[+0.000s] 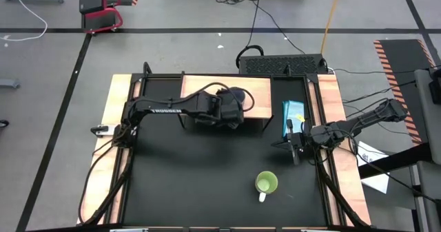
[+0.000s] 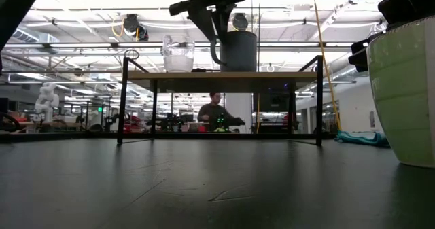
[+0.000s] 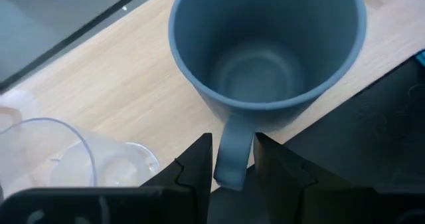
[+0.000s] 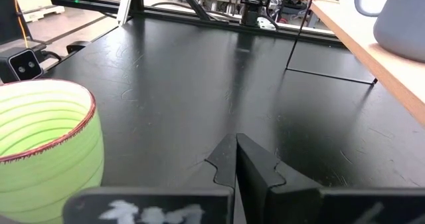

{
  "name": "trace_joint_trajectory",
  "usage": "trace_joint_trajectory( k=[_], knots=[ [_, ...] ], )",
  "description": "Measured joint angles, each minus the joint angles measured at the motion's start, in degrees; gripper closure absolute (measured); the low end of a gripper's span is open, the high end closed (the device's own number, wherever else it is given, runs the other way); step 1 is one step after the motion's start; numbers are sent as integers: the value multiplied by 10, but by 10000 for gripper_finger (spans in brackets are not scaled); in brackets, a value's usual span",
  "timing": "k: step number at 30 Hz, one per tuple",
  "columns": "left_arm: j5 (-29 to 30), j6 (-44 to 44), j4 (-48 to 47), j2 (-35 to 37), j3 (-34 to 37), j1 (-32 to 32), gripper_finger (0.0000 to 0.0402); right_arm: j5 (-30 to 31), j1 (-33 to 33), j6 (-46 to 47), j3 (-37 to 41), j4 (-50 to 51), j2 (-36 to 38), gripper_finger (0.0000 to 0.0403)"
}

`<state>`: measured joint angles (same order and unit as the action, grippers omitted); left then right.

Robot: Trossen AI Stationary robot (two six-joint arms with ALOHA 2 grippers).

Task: Stack small to large cups/mugs on shelf
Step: Put the gray mug on the shelf

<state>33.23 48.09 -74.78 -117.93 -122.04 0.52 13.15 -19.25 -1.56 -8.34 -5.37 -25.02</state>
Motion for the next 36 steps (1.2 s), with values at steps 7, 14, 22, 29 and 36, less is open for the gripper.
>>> trace_joint_trajectory(
  k=[7, 14, 22, 29, 36],
  knots=[
    [-6, -31, 26, 0, 0, 8, 289, 0, 0, 0, 0, 0, 0, 403],
    [-8, -39, 30, 0, 0, 10, 289, 0, 0, 0, 0, 0, 0, 403],
    [-10, -44, 29, 0, 0, 10, 289, 0, 0, 5, 0, 0, 0, 403],
    [-10, -45, 29, 0, 0, 10, 289, 0, 0, 5, 0, 0, 0, 403],
    [-13, -53, 29, 0, 0, 10, 289, 0, 0, 5, 0, 0, 0, 403]
  ],
)
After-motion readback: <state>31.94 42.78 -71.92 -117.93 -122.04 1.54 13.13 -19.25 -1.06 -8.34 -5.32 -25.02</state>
